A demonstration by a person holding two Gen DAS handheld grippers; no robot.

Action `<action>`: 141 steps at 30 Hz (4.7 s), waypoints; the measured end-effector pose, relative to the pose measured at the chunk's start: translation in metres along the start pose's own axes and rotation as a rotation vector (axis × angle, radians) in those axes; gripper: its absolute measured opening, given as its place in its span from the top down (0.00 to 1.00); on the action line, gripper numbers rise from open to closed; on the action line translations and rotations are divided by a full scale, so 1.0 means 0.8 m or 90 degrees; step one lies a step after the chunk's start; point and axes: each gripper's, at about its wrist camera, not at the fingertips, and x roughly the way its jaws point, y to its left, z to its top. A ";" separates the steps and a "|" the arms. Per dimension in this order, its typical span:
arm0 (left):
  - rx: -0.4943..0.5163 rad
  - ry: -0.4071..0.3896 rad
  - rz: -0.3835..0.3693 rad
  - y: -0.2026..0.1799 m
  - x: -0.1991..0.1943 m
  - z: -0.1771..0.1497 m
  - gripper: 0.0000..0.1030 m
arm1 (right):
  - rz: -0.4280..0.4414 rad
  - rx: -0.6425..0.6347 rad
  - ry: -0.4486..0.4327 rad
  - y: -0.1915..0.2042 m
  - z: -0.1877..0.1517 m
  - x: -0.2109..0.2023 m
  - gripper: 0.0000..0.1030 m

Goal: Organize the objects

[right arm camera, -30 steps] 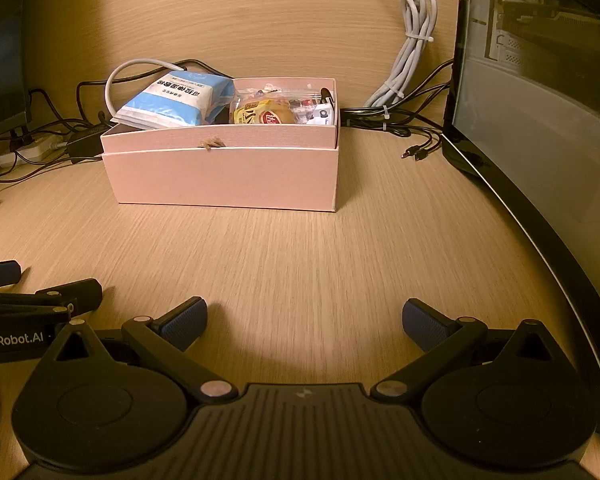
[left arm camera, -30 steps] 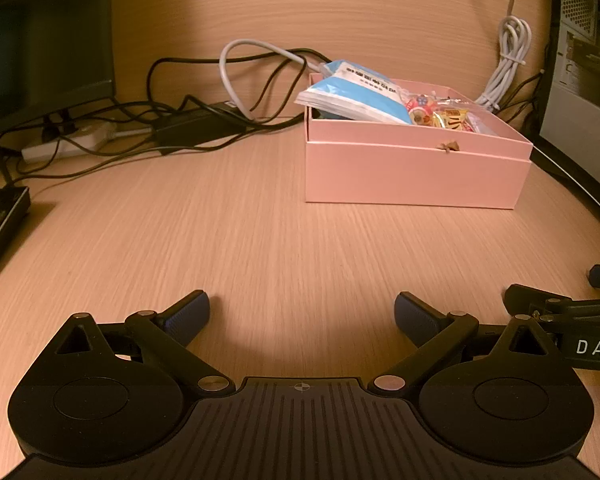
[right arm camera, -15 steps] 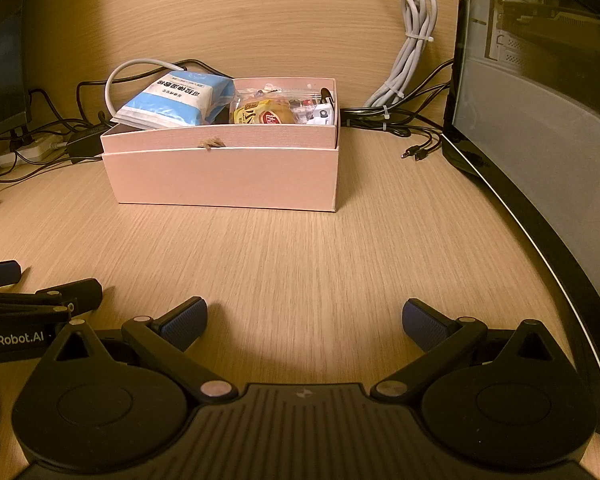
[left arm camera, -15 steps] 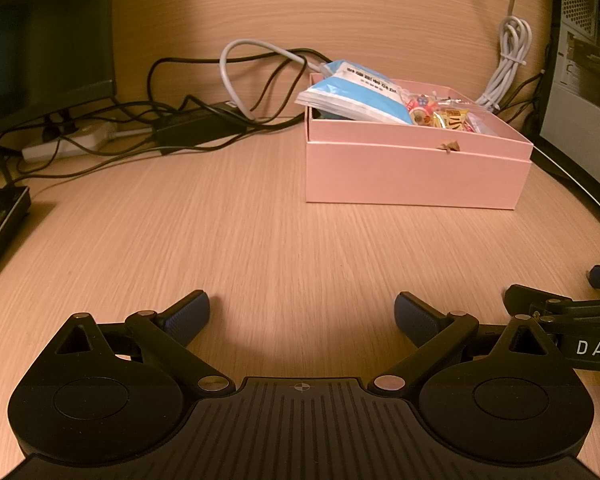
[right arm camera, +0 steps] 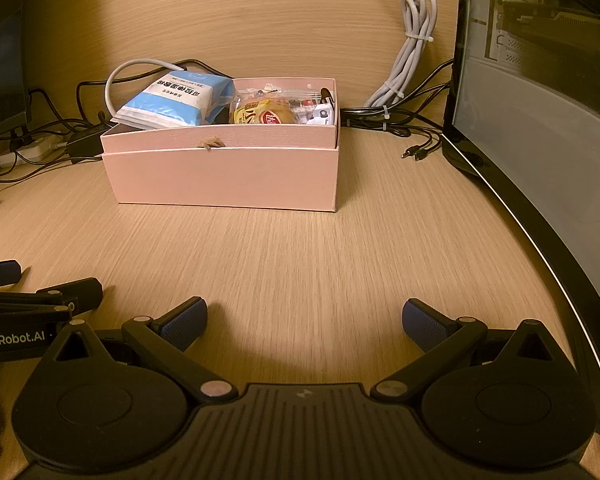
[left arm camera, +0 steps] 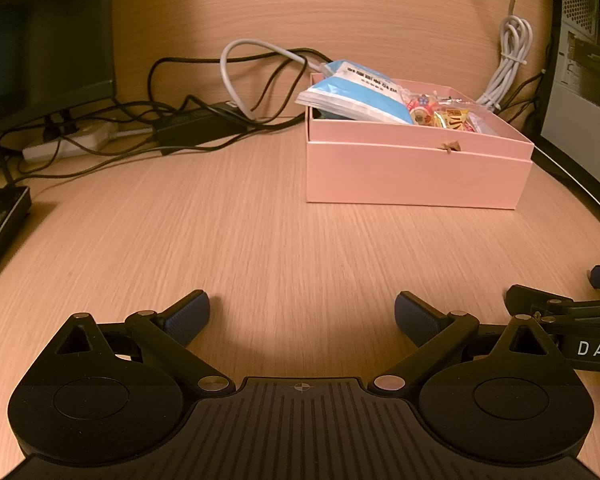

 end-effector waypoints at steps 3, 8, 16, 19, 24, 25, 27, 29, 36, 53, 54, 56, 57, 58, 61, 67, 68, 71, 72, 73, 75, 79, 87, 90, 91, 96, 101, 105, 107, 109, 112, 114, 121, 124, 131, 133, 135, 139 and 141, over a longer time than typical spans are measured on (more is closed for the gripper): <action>0.001 0.000 0.001 0.000 0.000 0.000 0.01 | 0.000 0.000 0.000 0.000 0.000 0.000 0.00; -0.019 0.001 0.030 -0.006 -0.002 -0.001 0.01 | 0.000 0.000 0.000 0.000 0.000 0.000 0.00; -0.024 0.001 0.035 -0.005 -0.004 -0.001 0.01 | 0.000 0.000 0.000 0.000 0.000 0.000 0.00; -0.024 0.001 0.034 -0.005 -0.004 -0.001 0.01 | 0.000 0.000 0.000 0.000 0.000 0.000 0.00; -0.024 0.001 0.034 -0.005 -0.004 -0.001 0.01 | 0.000 0.000 0.000 0.000 0.000 0.000 0.00; -0.024 0.001 0.034 -0.005 -0.004 -0.001 0.01 | 0.000 0.000 0.000 0.000 0.000 0.000 0.00; -0.024 0.001 0.034 -0.005 -0.004 -0.001 0.01 | 0.000 0.000 0.000 0.000 0.000 0.000 0.00; -0.024 0.001 0.034 -0.004 -0.004 -0.001 0.01 | 0.000 0.000 0.000 0.000 0.000 0.000 0.00; -0.024 0.001 0.034 -0.004 -0.004 -0.001 0.01 | 0.000 0.000 0.000 0.000 0.000 0.000 0.00; -0.023 0.001 0.033 -0.003 -0.004 -0.002 0.01 | 0.000 0.000 0.000 0.001 0.000 0.000 0.00; -0.023 0.001 0.033 -0.002 -0.004 -0.002 0.01 | 0.000 0.000 0.000 0.001 0.000 0.000 0.00; -0.023 0.001 0.033 -0.003 -0.004 -0.002 0.01 | 0.000 0.000 0.000 0.001 0.000 0.000 0.00; -0.023 0.001 0.033 -0.002 -0.005 -0.001 0.01 | 0.000 0.000 0.000 0.001 0.000 0.000 0.00; -0.023 0.001 0.033 -0.002 -0.005 -0.001 0.01 | 0.000 0.000 0.000 0.001 0.000 0.000 0.00; -0.023 0.001 0.033 -0.002 -0.005 -0.001 0.01 | 0.000 0.000 0.000 0.000 0.001 0.000 0.00; -0.023 0.001 0.033 -0.003 -0.005 -0.001 0.01 | 0.000 0.000 0.000 0.000 0.001 -0.001 0.00; -0.023 0.001 0.033 -0.003 -0.005 -0.001 0.01 | 0.000 0.000 0.000 0.000 0.001 -0.001 0.00; -0.023 0.001 0.033 -0.002 -0.005 -0.001 0.01 | 0.000 0.000 0.000 0.000 0.000 -0.001 0.00; -0.023 0.001 0.033 -0.002 -0.005 -0.001 0.01 | 0.000 0.000 0.000 0.000 0.000 -0.001 0.00; -0.023 0.001 0.032 -0.002 -0.005 -0.001 0.01 | 0.000 0.000 0.000 0.000 0.000 -0.001 0.00; -0.021 0.001 0.032 -0.002 -0.004 -0.001 0.01 | 0.000 0.000 0.000 0.000 0.001 -0.001 0.00; -0.018 0.001 0.030 -0.002 -0.005 -0.001 0.01 | 0.000 0.000 0.000 0.000 0.001 -0.001 0.00; -0.018 0.001 0.030 -0.001 -0.005 -0.001 0.01 | 0.000 0.000 0.000 -0.001 0.001 -0.001 0.00; -0.018 0.001 0.030 -0.001 -0.005 -0.001 0.01 | 0.000 0.000 0.000 -0.001 0.001 -0.001 0.00; -0.018 0.001 0.030 -0.001 -0.005 -0.001 0.01 | 0.000 0.000 0.000 -0.001 0.001 -0.001 0.00; -0.018 0.001 0.030 -0.001 -0.006 -0.001 0.01 | 0.000 0.000 0.000 0.000 0.000 -0.001 0.00; -0.017 0.001 0.029 -0.001 -0.006 -0.001 0.01 | 0.000 0.000 0.000 0.000 0.000 -0.001 0.00; -0.017 0.001 0.029 -0.001 -0.007 -0.001 0.01 | 0.000 0.000 0.000 0.000 0.000 -0.001 0.00; -0.017 0.001 0.029 -0.001 -0.006 -0.001 0.01 | 0.000 0.000 0.000 0.000 0.000 -0.001 0.00; -0.017 0.001 0.029 -0.001 -0.006 -0.001 0.01 | 0.000 0.000 0.000 0.000 0.000 -0.001 0.00; -0.018 0.001 0.029 -0.001 -0.006 -0.001 0.01 | 0.000 0.000 0.000 0.000 0.000 -0.001 0.00; -0.017 0.001 0.029 -0.001 -0.006 -0.001 0.01 | 0.000 0.000 0.000 0.000 0.000 -0.001 0.00; -0.017 0.001 0.029 -0.001 -0.006 -0.001 0.01 | 0.000 0.000 0.000 0.000 0.000 -0.001 0.00; -0.017 0.001 0.029 -0.001 -0.006 -0.001 0.01 | 0.000 0.000 0.000 0.000 0.000 -0.001 0.00; -0.017 0.001 0.028 -0.001 -0.006 -0.001 0.01 | 0.000 0.000 0.000 0.000 0.000 -0.001 0.00; -0.017 0.001 0.028 -0.001 -0.006 -0.001 0.01 | 0.001 0.000 0.000 0.000 0.000 -0.001 0.00; -0.017 0.001 0.028 -0.001 -0.006 -0.001 0.01 | 0.000 0.000 0.000 0.000 0.000 -0.001 0.00; -0.017 0.001 0.028 -0.001 -0.006 -0.001 0.01 | 0.000 0.000 0.000 -0.001 0.000 -0.001 0.00; -0.017 0.001 0.028 -0.001 -0.006 -0.001 0.01 | 0.000 0.000 0.000 -0.001 0.000 -0.001 0.00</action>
